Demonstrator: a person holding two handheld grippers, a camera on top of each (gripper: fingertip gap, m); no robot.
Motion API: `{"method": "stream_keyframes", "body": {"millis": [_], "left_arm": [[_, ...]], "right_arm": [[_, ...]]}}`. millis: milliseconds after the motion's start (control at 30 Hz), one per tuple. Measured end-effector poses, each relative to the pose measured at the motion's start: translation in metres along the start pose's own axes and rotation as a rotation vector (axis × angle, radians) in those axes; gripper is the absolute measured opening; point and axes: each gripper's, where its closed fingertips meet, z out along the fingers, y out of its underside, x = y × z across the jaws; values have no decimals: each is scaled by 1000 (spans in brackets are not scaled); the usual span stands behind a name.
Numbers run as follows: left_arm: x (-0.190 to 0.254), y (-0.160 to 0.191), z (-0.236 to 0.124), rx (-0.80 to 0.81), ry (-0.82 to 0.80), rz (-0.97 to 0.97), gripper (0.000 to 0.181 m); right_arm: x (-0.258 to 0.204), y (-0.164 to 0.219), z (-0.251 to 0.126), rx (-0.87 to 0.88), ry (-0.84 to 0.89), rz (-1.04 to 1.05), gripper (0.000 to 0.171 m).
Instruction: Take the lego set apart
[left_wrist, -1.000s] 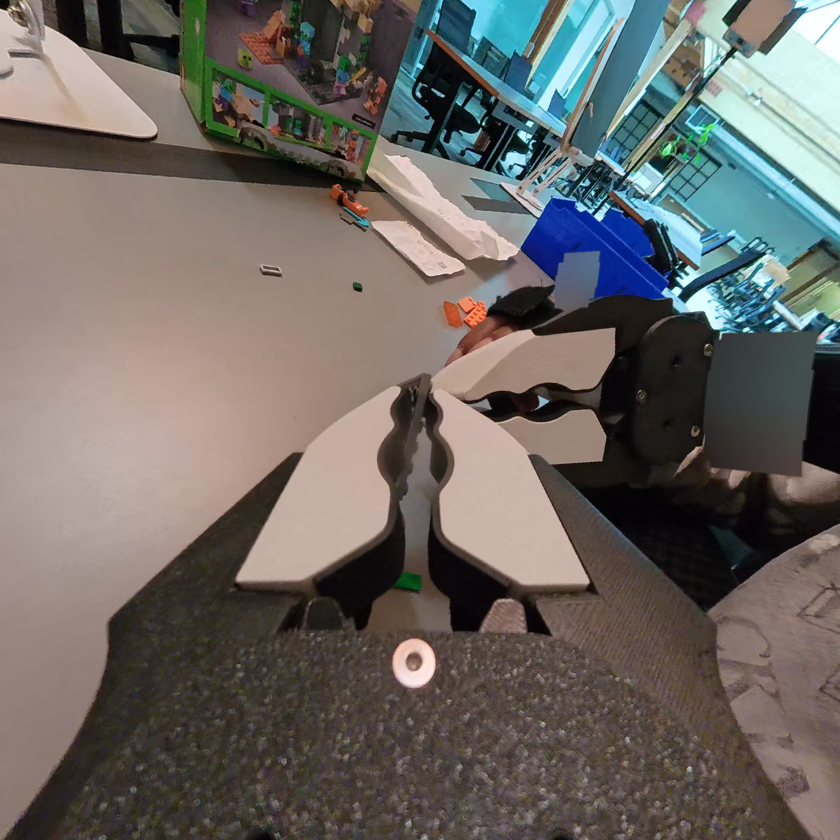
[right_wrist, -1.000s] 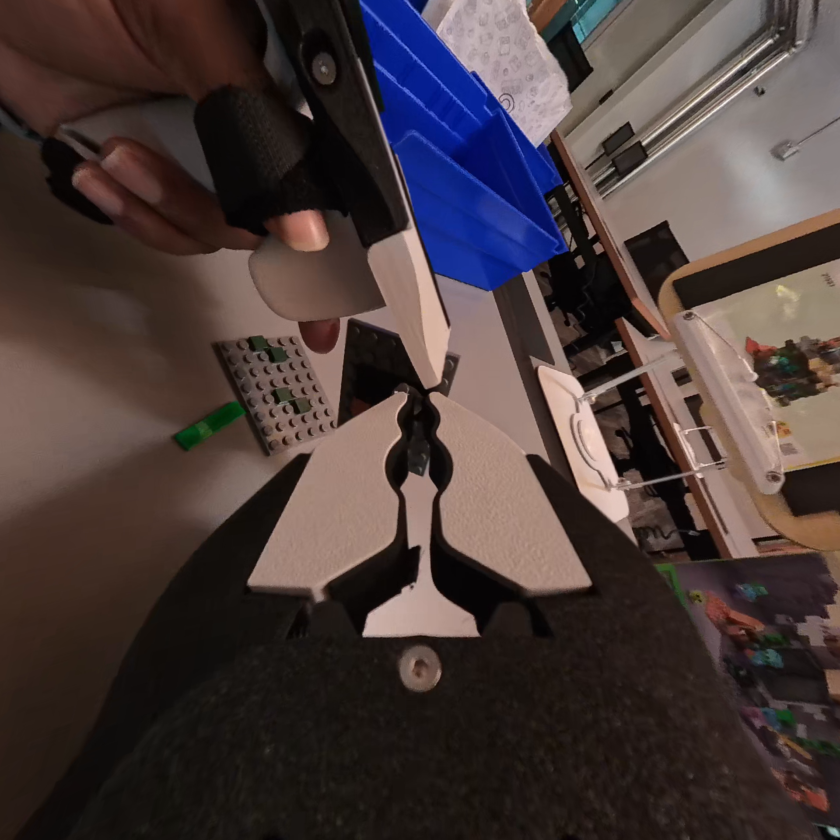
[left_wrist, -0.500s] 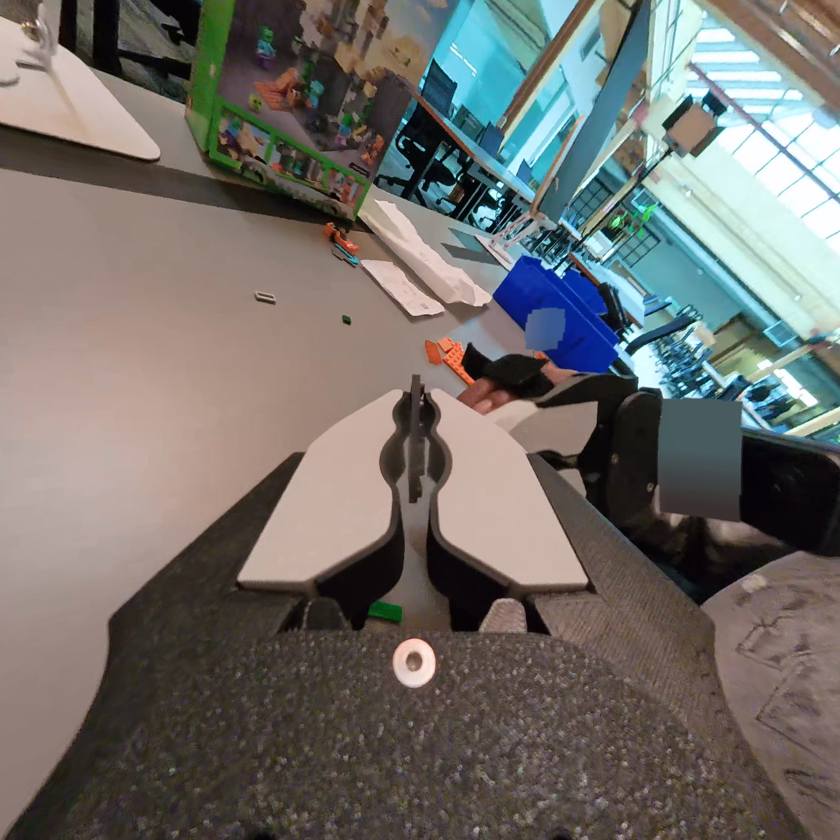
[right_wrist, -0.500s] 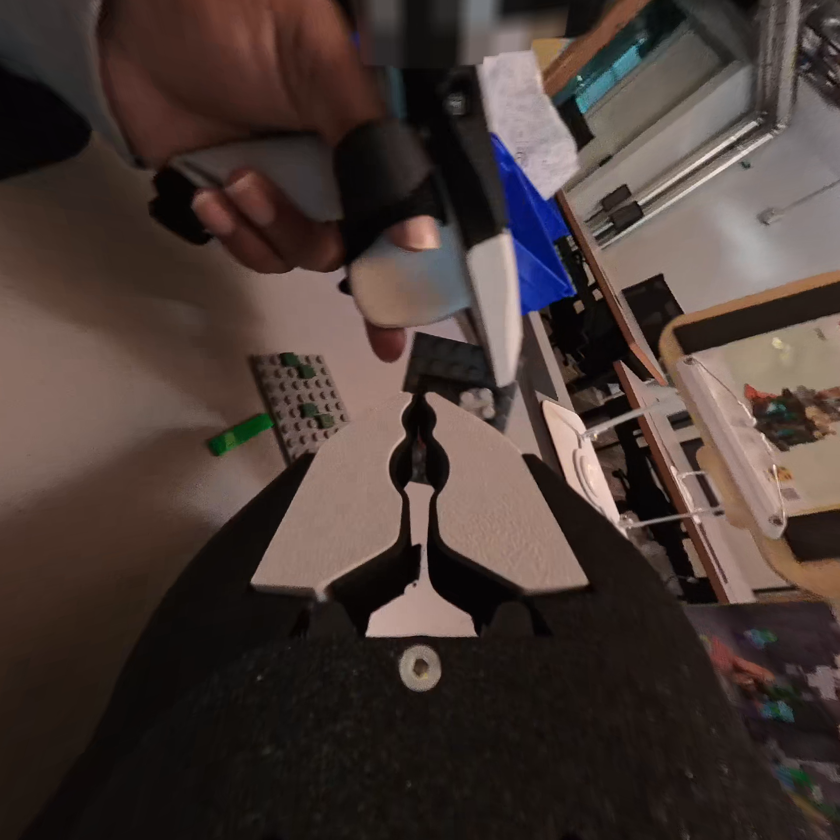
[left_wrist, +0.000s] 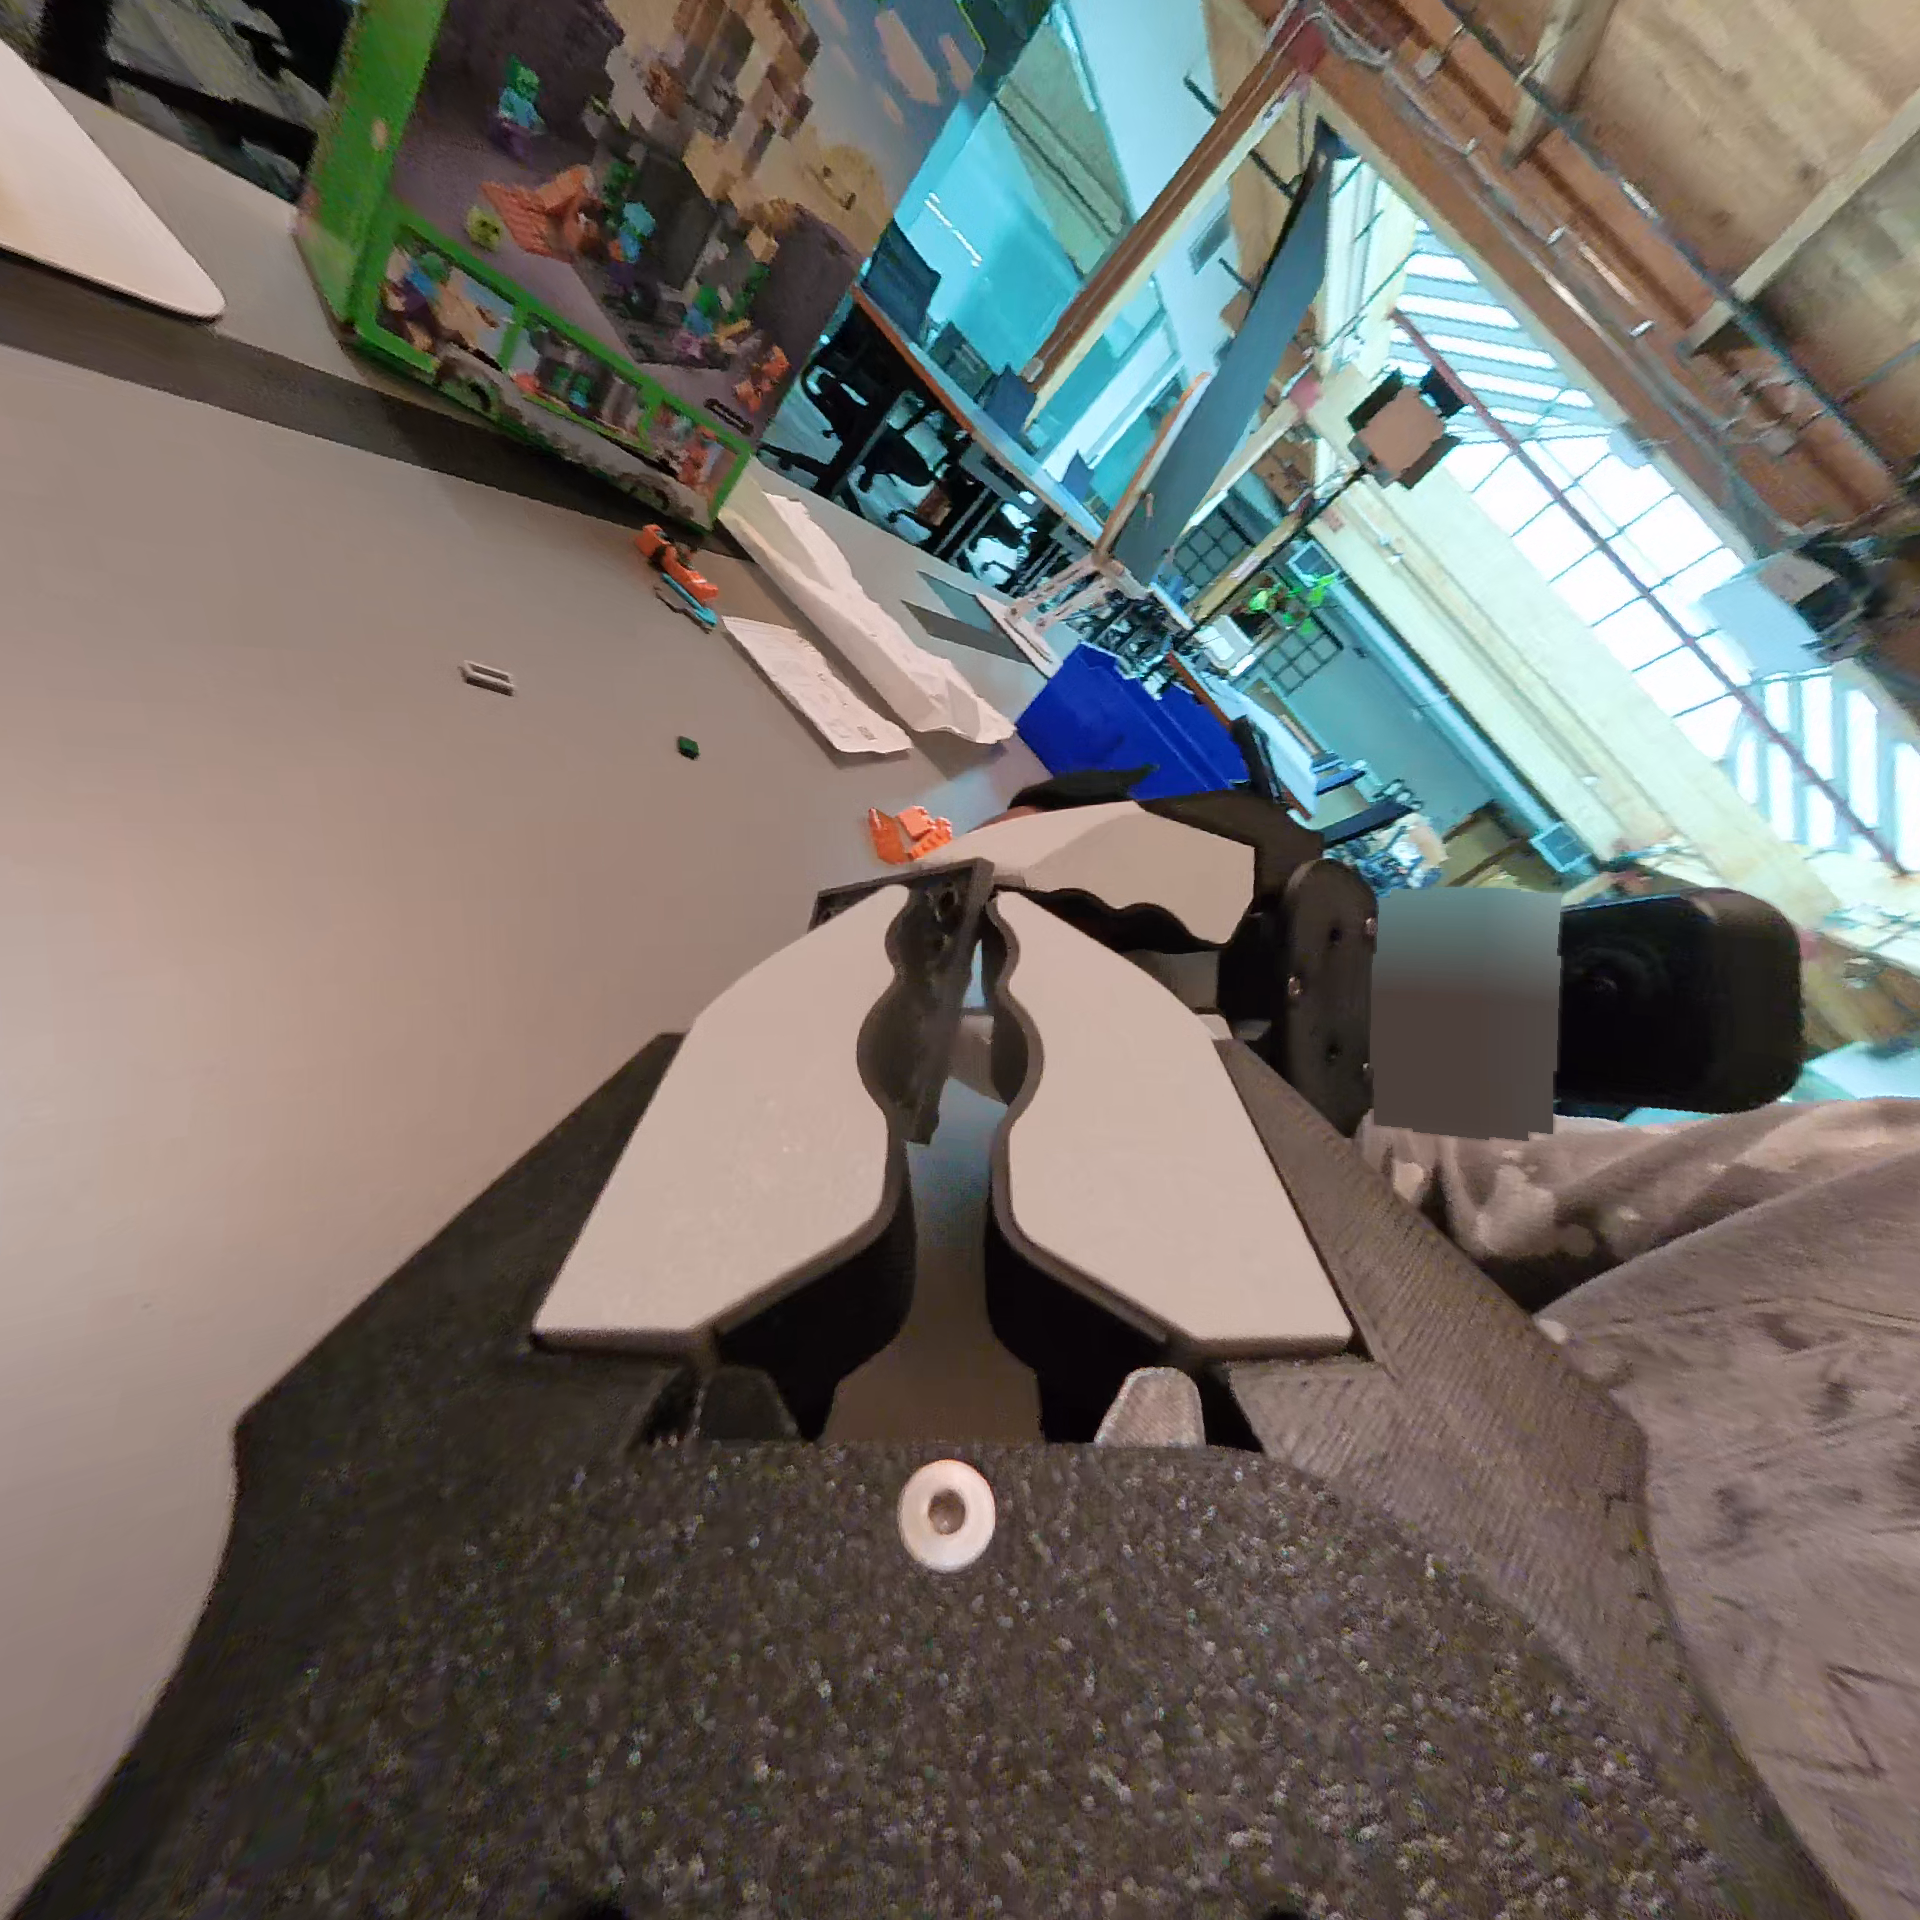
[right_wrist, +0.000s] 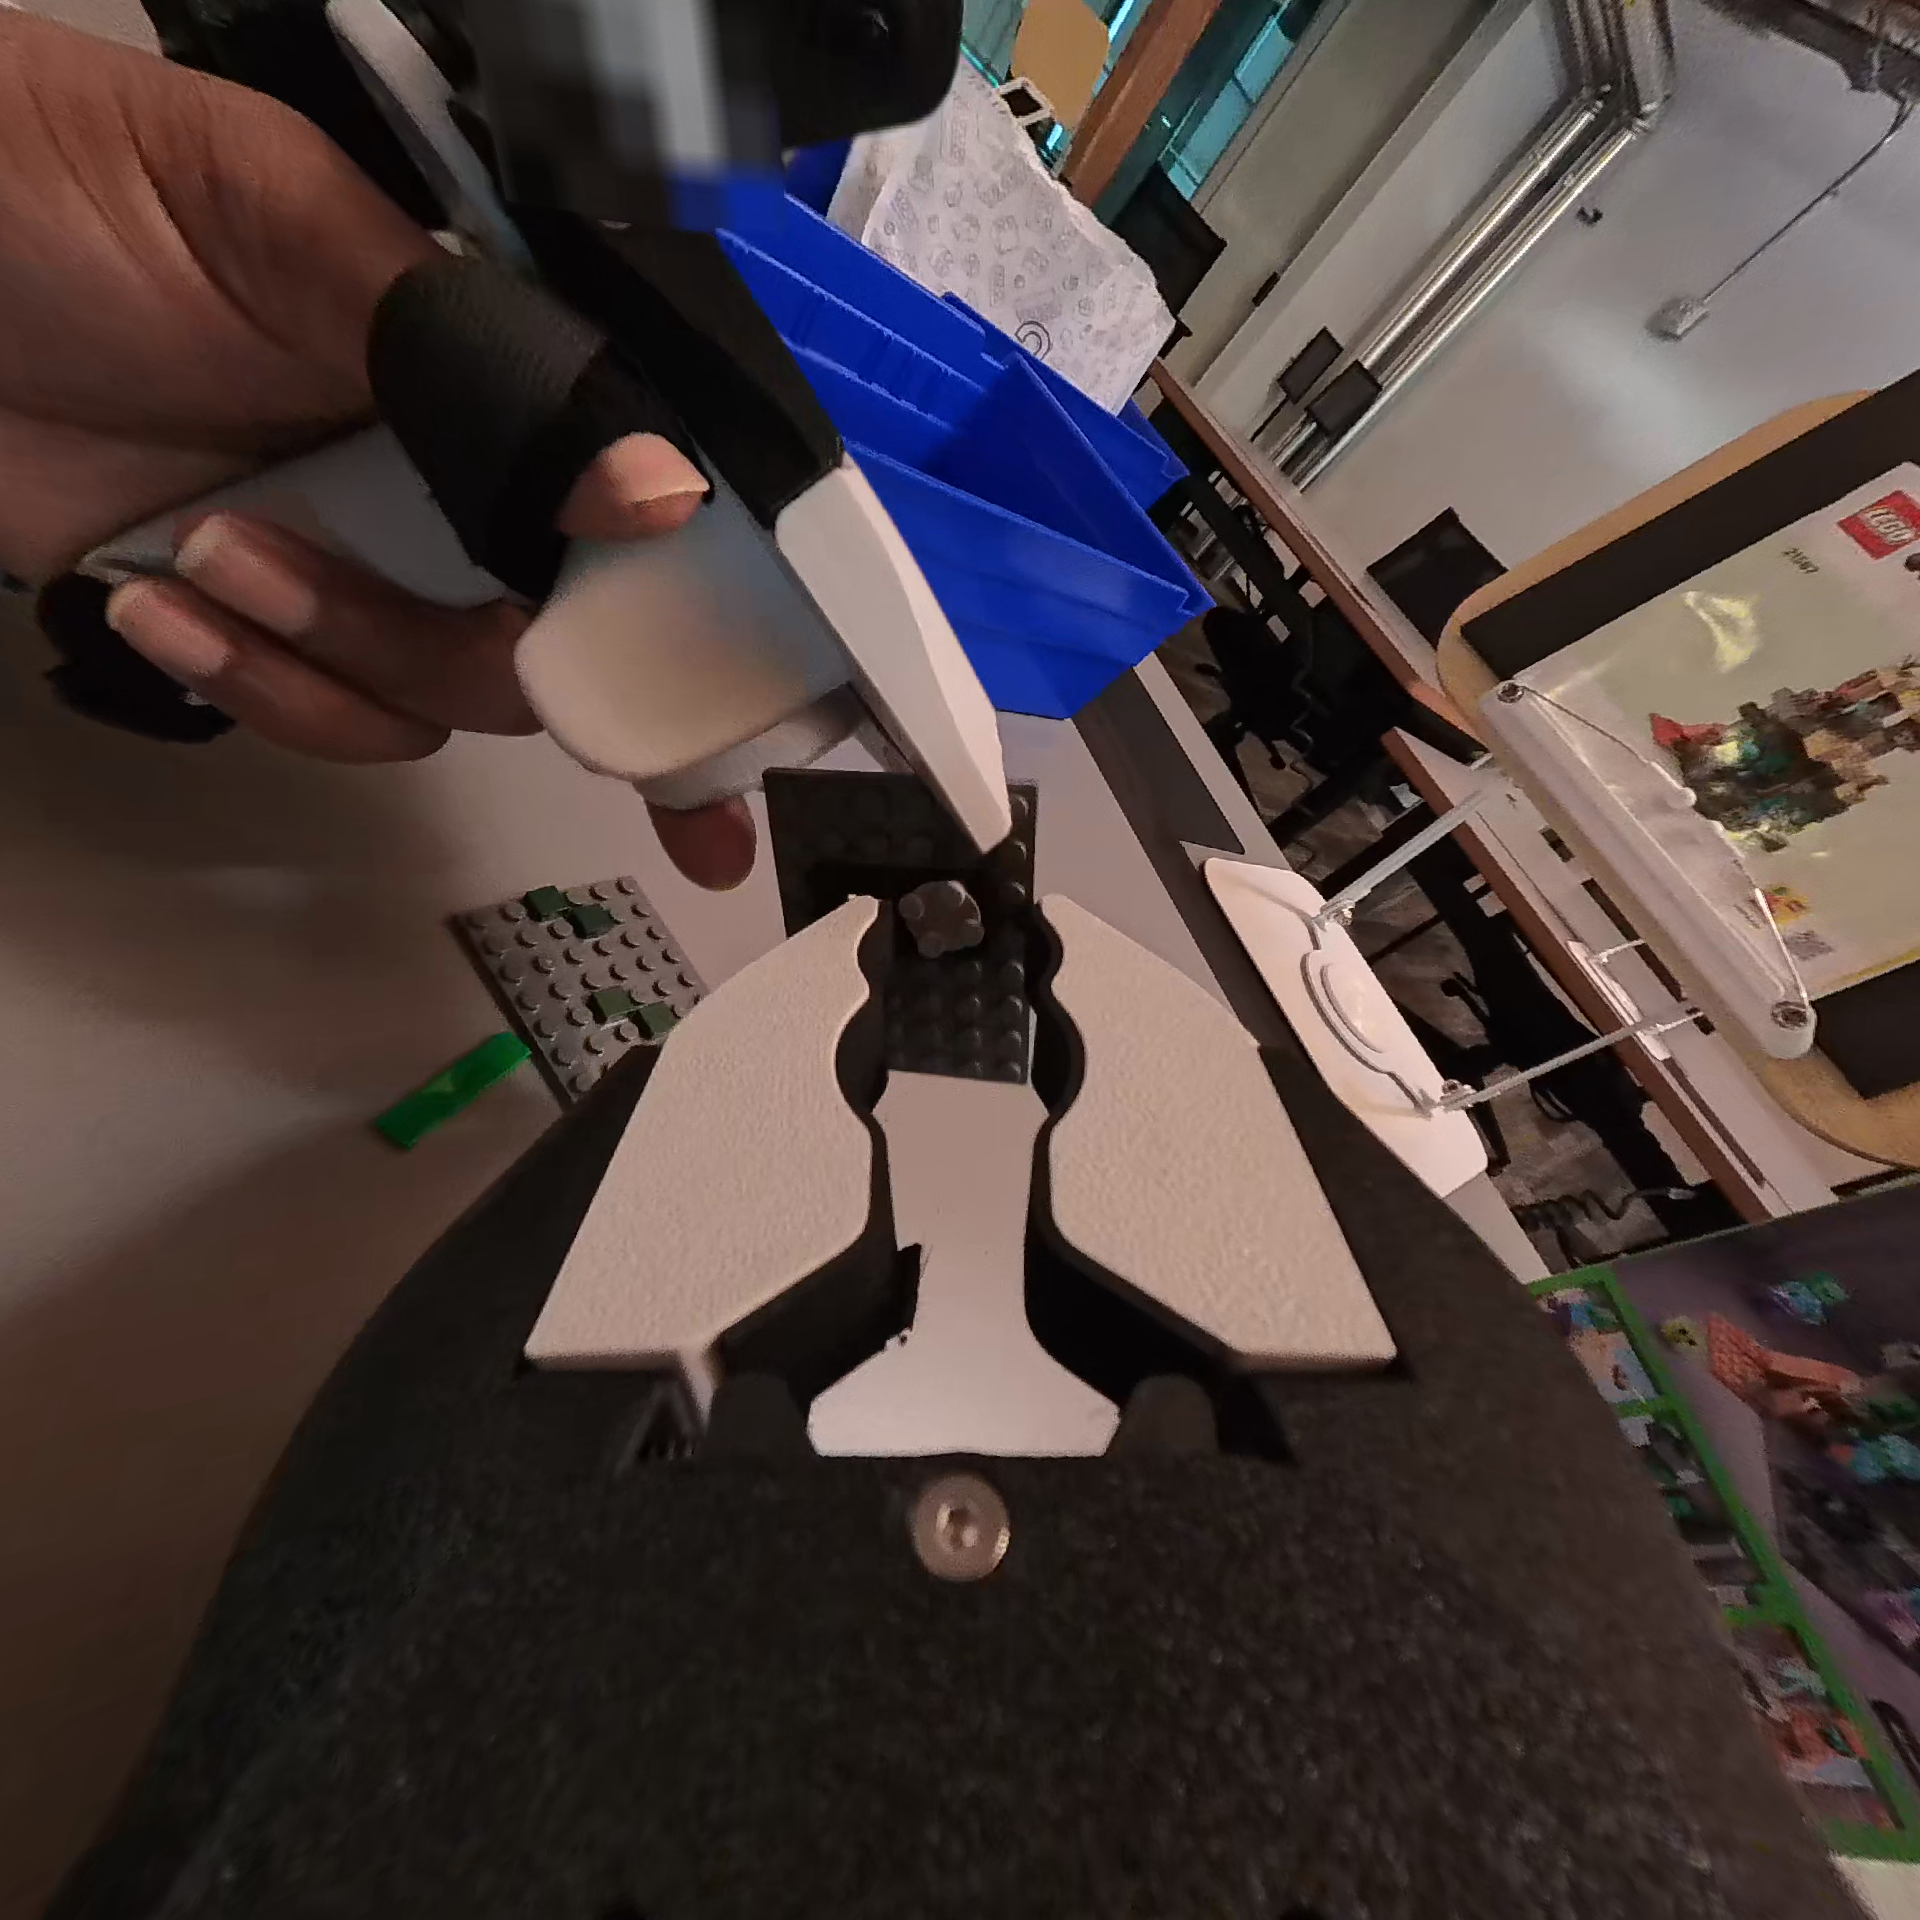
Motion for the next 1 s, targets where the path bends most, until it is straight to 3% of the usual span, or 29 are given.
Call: {"method": "stream_keyframes", "body": {"millis": [200,400,500,600,700,900,1000], "left_arm": [[0,0,-2,-20,39,-48,9],[-10,-2,-4,26,99,-216,7],[-17,-9,-7,85,85,-215,5],[-20,-10,-8,89,72,-209,6],[-19,-10,-8,89,63,-190,5],[-13,-5,-5,56,33,-91,7],[-13,-5,-6,55,23,-72,7]], "right_arm": [[-1,-1,0,17,-27,13,22],[-3,0,0,23,-52,10,22],[-12,-1,1,12,-68,-57,16],[-13,0,3,1,-47,-69,22],[-9,-1,3,-3,-53,10,29],[-13,3,5,-28,-75,53,30],[-15,0,4,6,-110,186,28]]}}
